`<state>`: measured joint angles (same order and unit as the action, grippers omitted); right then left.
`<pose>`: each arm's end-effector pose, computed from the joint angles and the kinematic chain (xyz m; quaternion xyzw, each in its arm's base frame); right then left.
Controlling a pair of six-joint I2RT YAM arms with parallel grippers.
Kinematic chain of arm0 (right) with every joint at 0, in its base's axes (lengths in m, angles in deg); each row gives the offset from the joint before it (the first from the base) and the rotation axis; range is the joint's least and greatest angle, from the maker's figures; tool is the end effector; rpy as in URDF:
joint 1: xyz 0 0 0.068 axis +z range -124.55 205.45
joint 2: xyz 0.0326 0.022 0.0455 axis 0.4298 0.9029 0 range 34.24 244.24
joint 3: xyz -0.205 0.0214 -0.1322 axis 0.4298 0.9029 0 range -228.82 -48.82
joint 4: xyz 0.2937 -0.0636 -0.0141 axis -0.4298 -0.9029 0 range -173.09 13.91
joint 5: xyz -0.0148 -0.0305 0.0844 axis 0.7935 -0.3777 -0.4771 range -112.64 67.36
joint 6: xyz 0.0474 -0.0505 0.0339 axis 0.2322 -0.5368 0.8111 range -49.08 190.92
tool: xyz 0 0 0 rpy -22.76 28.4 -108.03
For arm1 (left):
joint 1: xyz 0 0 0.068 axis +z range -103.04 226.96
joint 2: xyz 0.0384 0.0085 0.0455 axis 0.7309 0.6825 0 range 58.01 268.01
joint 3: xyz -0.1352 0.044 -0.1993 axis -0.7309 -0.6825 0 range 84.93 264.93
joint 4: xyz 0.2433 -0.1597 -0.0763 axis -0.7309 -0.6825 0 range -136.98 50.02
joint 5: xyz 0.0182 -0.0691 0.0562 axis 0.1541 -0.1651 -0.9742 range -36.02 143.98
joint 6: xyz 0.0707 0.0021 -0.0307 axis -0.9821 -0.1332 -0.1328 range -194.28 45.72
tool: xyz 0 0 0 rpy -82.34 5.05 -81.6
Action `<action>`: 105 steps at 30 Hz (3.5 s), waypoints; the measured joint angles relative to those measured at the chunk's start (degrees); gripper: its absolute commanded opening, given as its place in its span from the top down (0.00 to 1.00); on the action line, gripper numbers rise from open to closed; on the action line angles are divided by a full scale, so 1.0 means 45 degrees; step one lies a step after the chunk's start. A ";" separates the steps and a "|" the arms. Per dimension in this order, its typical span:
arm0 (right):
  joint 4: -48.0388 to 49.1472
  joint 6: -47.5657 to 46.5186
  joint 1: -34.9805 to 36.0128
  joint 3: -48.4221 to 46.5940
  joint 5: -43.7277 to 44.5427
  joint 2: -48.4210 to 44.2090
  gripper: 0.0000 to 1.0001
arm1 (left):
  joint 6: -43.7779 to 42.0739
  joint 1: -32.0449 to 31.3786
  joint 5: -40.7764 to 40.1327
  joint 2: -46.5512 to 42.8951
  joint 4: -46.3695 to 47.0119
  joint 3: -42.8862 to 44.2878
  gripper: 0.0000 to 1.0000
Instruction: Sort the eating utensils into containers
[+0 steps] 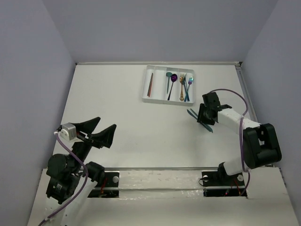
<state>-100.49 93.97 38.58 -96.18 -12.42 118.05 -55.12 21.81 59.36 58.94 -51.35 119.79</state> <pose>0.3224 0.0633 0.1040 0.1057 0.9584 -0.0042 0.2649 0.1043 -0.0557 0.3806 0.0680 0.5518 -0.3375 0.7596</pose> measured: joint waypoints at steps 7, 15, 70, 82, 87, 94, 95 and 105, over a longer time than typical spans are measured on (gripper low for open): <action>0.0029 -0.0233 0.0000 -0.0146 -0.0452 0.0593 0.50 | 0.0000 0.0000 0.0000 0.0000 -0.0005 0.0000 0.01; 0.0097 -0.0364 0.0000 -0.0505 -0.0743 0.0996 0.50 | -0.0005 0.0000 0.0000 0.0000 0.0000 0.0000 0.01; -0.1069 -0.0845 0.2030 -0.1613 -0.1093 0.2302 0.67 | -0.0005 0.0000 -0.0005 0.0000 0.0000 0.0000 0.01; -0.1059 -0.0083 0.5192 -0.2064 0.0005 0.2812 1.00 | -0.0005 0.0000 -0.0005 0.0000 -0.0005 0.0000 0.01; -0.1161 0.0282 0.5965 -0.2084 -0.0005 0.2773 1.00 | -0.0005 0.0000 0.0000 0.0000 0.0000 0.0000 0.01; -0.1384 0.0486 0.6742 -0.2516 -0.1234 0.2229 1.00 | -0.0005 0.0000 0.0000 0.0005 0.0000 0.0000 0.01; -0.1243 0.0491 0.6756 -0.2827 -0.1355 0.2186 1.00 | -0.0005 0.0000 -0.0005 0.0015 0.0000 0.0000 0.01; 0.1671 0.0403 0.6620 -0.8592 -0.0651 0.5367 1.00 | -0.0005 -0.0005 0.0000 0.0427 -0.0005 0.0000 0.01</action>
<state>-92.98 95.78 68.37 -134.84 -15.35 142.20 -55.14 21.79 59.36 60.86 -51.37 119.79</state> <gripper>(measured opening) 0.132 0.988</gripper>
